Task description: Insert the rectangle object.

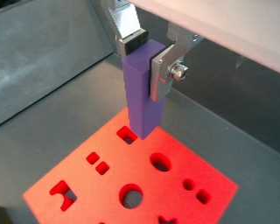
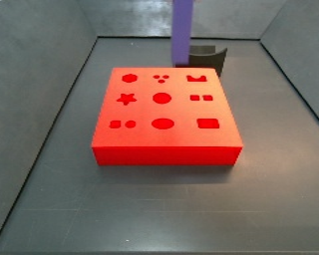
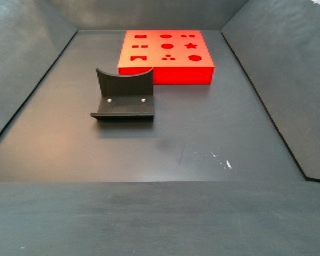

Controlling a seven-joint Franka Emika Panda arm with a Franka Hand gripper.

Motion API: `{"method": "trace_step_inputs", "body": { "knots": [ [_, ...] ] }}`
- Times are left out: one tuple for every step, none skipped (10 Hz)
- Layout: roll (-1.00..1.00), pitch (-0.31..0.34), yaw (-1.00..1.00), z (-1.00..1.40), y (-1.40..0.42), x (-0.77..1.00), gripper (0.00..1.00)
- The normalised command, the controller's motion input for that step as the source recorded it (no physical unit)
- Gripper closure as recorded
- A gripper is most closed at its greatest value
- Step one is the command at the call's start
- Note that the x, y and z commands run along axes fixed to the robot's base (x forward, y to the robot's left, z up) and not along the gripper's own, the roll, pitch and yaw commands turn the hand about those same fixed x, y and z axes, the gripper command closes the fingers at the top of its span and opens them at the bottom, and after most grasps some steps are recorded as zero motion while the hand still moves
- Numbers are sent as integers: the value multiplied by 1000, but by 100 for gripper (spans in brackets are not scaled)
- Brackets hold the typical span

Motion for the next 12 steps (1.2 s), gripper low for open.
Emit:
{"method": "trace_step_inputs", "body": {
  "knots": [
    [0,-103,-89,-751,0,1000,100],
    [0,-169,-63,-723,-140,951,100],
    [0,-151,-11,-629,-280,734,100],
    [46,-49,0,-566,-323,431,100],
    [189,-33,-34,-711,-271,746,100],
    [380,-39,-497,-577,-143,566,100],
    [381,-4,-783,-409,0,140,100],
    [301,0,-857,-211,0,0,100],
    [230,0,-851,-46,0,40,100],
    [139,41,-823,6,63,17,100],
    [67,66,-889,194,34,0,100],
    [67,99,-846,191,71,0,100]
  ]
}}
